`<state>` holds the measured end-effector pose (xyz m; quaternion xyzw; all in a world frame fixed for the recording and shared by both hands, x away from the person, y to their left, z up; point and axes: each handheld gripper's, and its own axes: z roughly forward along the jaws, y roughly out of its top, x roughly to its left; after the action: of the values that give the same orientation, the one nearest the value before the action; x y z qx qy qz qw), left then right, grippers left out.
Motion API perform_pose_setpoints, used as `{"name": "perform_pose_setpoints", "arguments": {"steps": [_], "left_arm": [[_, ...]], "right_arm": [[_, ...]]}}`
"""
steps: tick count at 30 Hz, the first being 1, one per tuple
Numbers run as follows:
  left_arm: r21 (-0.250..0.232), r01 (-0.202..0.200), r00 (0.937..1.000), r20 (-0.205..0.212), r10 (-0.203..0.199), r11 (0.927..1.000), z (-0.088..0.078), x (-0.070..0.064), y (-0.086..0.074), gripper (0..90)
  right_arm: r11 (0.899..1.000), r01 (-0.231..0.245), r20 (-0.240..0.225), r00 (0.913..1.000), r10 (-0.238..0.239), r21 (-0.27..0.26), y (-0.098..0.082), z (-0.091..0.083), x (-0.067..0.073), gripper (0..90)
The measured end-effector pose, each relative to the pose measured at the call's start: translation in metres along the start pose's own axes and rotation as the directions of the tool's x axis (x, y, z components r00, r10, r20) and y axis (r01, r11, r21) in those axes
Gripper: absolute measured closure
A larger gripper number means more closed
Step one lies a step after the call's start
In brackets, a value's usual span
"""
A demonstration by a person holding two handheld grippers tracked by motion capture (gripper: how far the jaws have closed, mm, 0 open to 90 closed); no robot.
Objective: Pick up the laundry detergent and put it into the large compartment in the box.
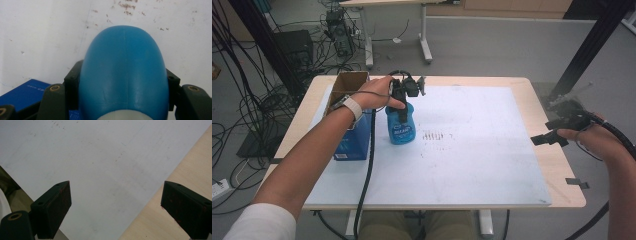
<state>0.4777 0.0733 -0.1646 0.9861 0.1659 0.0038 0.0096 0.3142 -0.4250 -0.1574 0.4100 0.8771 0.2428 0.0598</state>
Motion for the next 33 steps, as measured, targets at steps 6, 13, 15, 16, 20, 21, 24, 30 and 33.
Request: {"name": "perform_pose_setpoints", "arguments": {"steps": [6, 13, 15, 16, 20, 21, 24, 30, 33], "left_arm": [[-0.011, 0.014, 0.9999, 0.008, -0.013, 0.9998, -0.004, 0.0, -0.004, 38.2], [-0.016, 0.102, 0.9947, 0.003, -0.102, 0.9946, -0.023, -0.007, -0.008, 38.3], [-0.017, 0.125, 0.9922, 0.005, -0.124, 0.9921, -0.03, -0.009, -0.009, 38.3], [-0.017, 0.132, 0.9913, 0.004, -0.132, 0.9911, -0.034, -0.01, -0.009, 38.3], [-0.016, 0.174, 0.9848, 0.003, -0.174, 0.9847, -0.046, -0.015, -0.01, 38.3], [-0.013, 0.181, 0.9835, 0.003, -0.181, 0.9834, -0.048, -0.016, -0.01, 38.3], [-0.011, 0.222, 0.9751, 0.002, -0.222, 0.975, -0.055, -0.019, -0.011, 38.2], [-0.007, 0.306, 0.9519, -0.018, -0.306, 0.9521, -0.072, -0.024, -0.013, 38.2], [-0.001, 0.329, 0.944, -0.028, -0.329, 0.9444, -0.077, -0.026, -0.012, 38.2]], "right_arm": [[1.0, 0.002, 0.0, 1.0, -0.002, -0.002, 0.0, 0.0, 0.001, 9.6], [1.0, 0.008, -0.001, 1.0, -0.008, -0.003, 0.002, 0.0, 0.002, 9.6], [1.0, 0.014, -0.002, 0.9999, -0.014, -0.006, 0.003, 0.0, 0.003, 9.6], [1.0, 0.017, -0.001, 0.9999, -0.017, -0.007, 0.003, 0.0, 0.003, 9.6], [1.0, 0.024, -0.002, 0.9997, -0.024, -0.008, 0.007, 0.0, 0.004, 9.6], [0.999, 0.029, -0.003, 0.9996, -0.029, -0.012, 0.007, 0.0, 0.005, 9.6], [0.999, 0.039, -0.005, 0.9992, -0.039, -0.014, 0.01, 0.0, 0.006, 9.6], [0.998, 0.053, -0.006, 0.9986, -0.053, -0.018, 0.013, -0.001, 0.008, 9.6], [0.998, 0.057, -0.006, 0.9983, -0.058, -0.017, 0.014, -0.001, 0.008, 9.6]]}}
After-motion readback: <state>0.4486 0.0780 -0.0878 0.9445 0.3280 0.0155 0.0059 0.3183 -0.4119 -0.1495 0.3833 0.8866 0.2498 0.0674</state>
